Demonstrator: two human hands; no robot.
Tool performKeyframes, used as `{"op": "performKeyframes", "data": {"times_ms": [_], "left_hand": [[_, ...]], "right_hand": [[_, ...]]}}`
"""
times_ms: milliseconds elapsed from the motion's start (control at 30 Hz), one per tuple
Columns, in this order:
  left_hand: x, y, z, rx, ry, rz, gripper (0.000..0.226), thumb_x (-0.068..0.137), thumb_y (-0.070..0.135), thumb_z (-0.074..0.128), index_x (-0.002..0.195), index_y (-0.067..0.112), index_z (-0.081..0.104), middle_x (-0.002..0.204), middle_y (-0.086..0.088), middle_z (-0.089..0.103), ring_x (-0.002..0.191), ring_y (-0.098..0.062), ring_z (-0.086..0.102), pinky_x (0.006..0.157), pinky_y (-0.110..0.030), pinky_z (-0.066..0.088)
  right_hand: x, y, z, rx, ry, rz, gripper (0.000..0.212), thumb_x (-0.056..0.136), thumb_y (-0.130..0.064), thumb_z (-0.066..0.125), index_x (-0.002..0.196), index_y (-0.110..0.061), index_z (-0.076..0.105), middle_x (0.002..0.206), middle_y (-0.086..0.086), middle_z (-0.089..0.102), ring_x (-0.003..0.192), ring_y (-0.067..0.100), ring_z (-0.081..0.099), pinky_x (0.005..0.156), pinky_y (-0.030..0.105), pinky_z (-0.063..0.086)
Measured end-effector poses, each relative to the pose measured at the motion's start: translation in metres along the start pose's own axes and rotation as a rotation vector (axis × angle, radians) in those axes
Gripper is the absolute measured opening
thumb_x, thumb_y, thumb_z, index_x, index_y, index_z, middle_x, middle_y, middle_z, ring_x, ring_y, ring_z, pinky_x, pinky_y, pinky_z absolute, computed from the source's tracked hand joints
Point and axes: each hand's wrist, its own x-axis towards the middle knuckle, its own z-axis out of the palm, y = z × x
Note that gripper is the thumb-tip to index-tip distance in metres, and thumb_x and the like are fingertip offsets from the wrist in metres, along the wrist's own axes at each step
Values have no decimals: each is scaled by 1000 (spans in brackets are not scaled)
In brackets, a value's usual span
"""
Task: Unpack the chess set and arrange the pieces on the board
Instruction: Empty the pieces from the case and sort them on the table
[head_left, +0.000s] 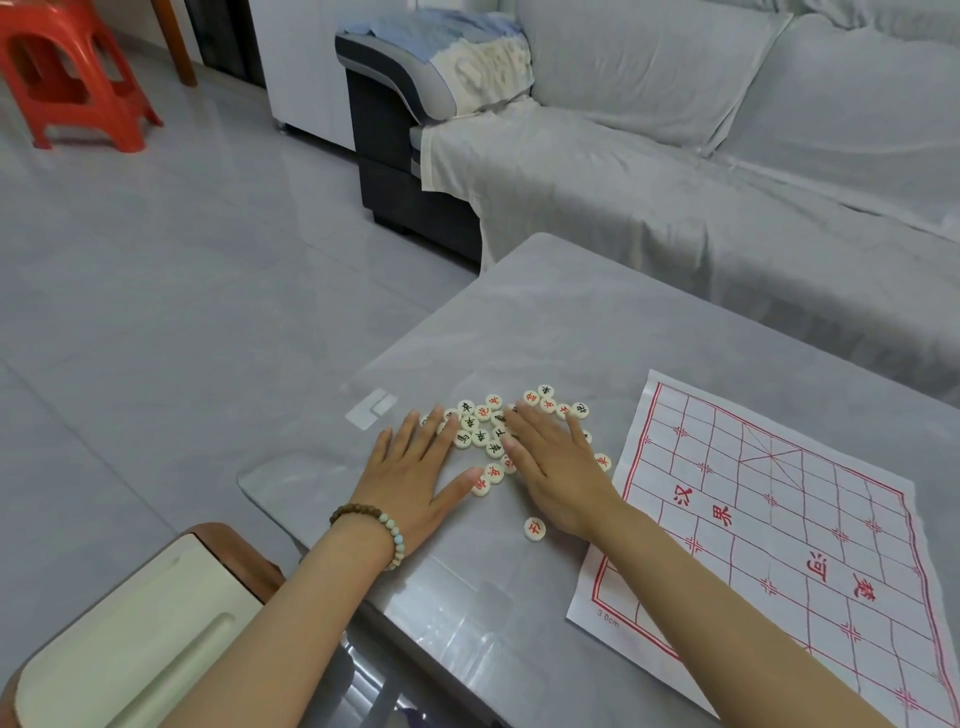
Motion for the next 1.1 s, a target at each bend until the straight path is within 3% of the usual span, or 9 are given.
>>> {"op": "performKeyframes", "data": {"times_ms": [167, 300, 400, 500, 600, 800, 900, 1000, 1100], "left_hand": [[2, -4, -1, -21, -13, -6, 111, 50, 83, -28, 145, 28, -17, 154, 10, -18, 141, -11, -17, 111, -29, -12], [3, -11, -6, -62, -42, -32, 72, 87, 66, 4, 147, 28, -10, 155, 10, -14, 142, -10, -14, 113, -29, -10], [0, -13, -9, -85, -20, -35, 63, 95, 54, 15, 148, 27, -6, 156, 10, -11, 142, -10, -12, 115, -29, -8], [0, -14, -9, -56, -35, -38, 73, 87, 65, 5, 147, 27, -9, 155, 9, -12, 142, -11, -13, 114, -30, -8], [0, -12, -8, -42, -23, -28, 101, 60, 81, -18, 146, 29, -12, 155, 10, -13, 142, -11, -14, 112, -29, -10], [0, -5, -3, 18, -3, 27, 113, 45, 73, -43, 146, 33, -13, 155, 10, -16, 142, -12, -16, 112, -31, -11], [0, 1, -3, 9, -19, 44, 103, 53, 75, -35, 145, 35, -12, 154, 11, -18, 141, -12, -19, 112, -31, -12], [-1, 3, -3, 19, -25, 54, 88, 62, 61, -24, 146, 35, -10, 154, 12, -19, 141, -11, -20, 112, -31, -13], [-1, -2, -4, 36, -29, 52, 87, 62, 59, -24, 145, 35, -12, 153, 12, -19, 141, -11, -19, 112, -32, -12]], "right_hand": [[-5, -19, 11, 37, -53, -42, 53, 101, -41, 16, 150, -21, 16, 158, -6, 8, 143, 1, 0, 114, 26, -16], [-7, -29, 13, 137, -81, -88, 48, 103, -33, 17, 149, -19, 23, 156, -7, 16, 142, -2, 6, 114, 21, -12], [-2, -29, 7, 361, -67, -58, 47, 102, -37, 18, 145, -23, 31, 152, -11, 28, 139, -6, 16, 116, 22, -6], [8, -20, -4, 295, -12, -28, 46, 102, -39, 19, 145, -27, 30, 154, -14, 21, 141, -3, 10, 116, 25, -8], [16, -15, -3, 81, -86, -81, 48, 102, -39, 15, 148, -27, 23, 157, -12, 10, 143, 0, -1, 115, 28, -13], [38, 1, -1, -145, -85, -89, 51, 101, -37, 9, 150, -25, 11, 158, -10, 6, 144, 2, -4, 113, 28, -16], [56, 7, -8, -137, -82, -53, 48, 103, -31, 13, 150, -24, 13, 158, -8, 10, 144, 4, 0, 114, 29, -13], [67, 11, -18, -98, -109, -33, 48, 103, -30, 13, 150, -24, 16, 158, -7, 10, 144, 4, 3, 113, 28, -12], [48, 15, -20, -3, -14, -76, 46, 103, -29, 18, 148, -27, 23, 157, -8, 15, 143, 3, 10, 114, 27, -9]]}}
